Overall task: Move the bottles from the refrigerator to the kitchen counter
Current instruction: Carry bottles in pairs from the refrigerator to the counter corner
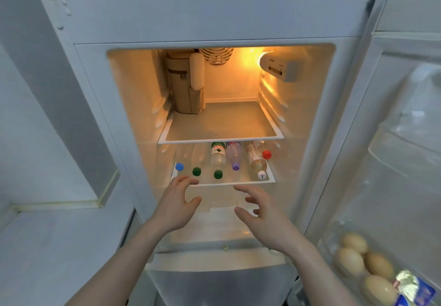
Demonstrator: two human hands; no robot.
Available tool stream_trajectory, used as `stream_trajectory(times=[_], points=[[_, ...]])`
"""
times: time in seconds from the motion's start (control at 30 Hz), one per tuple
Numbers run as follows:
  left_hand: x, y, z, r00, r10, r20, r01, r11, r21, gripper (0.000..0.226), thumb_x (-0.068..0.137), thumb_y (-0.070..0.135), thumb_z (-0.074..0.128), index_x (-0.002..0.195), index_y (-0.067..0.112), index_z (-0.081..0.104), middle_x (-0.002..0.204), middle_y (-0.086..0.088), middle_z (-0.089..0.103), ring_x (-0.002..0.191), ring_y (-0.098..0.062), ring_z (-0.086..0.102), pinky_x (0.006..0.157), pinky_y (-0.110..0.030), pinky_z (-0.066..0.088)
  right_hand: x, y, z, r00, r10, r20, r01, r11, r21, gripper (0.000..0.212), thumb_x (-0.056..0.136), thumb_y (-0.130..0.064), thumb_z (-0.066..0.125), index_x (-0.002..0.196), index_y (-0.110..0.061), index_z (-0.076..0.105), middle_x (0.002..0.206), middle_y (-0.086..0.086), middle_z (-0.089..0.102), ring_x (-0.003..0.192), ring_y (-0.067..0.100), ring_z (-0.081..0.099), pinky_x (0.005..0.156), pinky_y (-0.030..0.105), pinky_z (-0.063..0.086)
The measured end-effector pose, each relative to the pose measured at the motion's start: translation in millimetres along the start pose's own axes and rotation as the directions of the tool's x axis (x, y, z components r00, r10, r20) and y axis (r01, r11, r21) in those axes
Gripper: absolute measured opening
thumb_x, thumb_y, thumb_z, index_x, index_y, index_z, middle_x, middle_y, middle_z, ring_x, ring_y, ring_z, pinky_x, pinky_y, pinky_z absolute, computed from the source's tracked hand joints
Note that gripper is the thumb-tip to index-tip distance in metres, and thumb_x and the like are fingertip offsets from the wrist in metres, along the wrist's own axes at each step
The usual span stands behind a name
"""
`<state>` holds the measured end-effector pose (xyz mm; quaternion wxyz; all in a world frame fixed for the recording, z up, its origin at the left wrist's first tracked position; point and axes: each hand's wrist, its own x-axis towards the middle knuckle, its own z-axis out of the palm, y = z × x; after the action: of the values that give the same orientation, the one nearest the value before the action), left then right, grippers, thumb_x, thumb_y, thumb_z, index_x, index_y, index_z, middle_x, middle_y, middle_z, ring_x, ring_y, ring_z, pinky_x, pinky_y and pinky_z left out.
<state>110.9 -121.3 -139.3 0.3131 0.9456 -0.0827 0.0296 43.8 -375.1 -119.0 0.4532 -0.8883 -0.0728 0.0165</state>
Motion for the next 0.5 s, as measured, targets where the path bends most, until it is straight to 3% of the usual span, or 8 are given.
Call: stream_trajectory(times=[0.23,0.5], points=[[85.6,-24.7,19.1,0.965,-0.258,0.048,0.256,0.966,0.041,0.059,0.095,0.025,0.059,0.151,0.023,0.042,0.160,-0.008,0.022,0.142,-0.034,0.038,0.117,-0.039,0.033,26.9,13.4,10.3,1.000,0.010,-0.011,-0.010,1.000,0.008,0.047,0.099,-0.040,0.064,0.142,-0.051,0.048,0.143,-0.030,0.044,0.125,-0.002,0.052,0.105,0.026,0.048],[149.3,-50.2,46.7,0.891,-0.444,0.094,0.440,0.896,0.065,0.064,0.098,0.016,0.052,0.157,0.026,0.031,0.165,-0.010,0.007,0.145,-0.036,0.031,0.118,-0.045,0.035,56.4,21.4,17.7,0.998,0.061,-0.023,-0.061,0.998,0.019,0.047,0.098,-0.041,0.064,0.140,-0.053,0.048,0.143,-0.029,0.043,0.125,-0.002,0.051,0.104,0.025,0.048]])
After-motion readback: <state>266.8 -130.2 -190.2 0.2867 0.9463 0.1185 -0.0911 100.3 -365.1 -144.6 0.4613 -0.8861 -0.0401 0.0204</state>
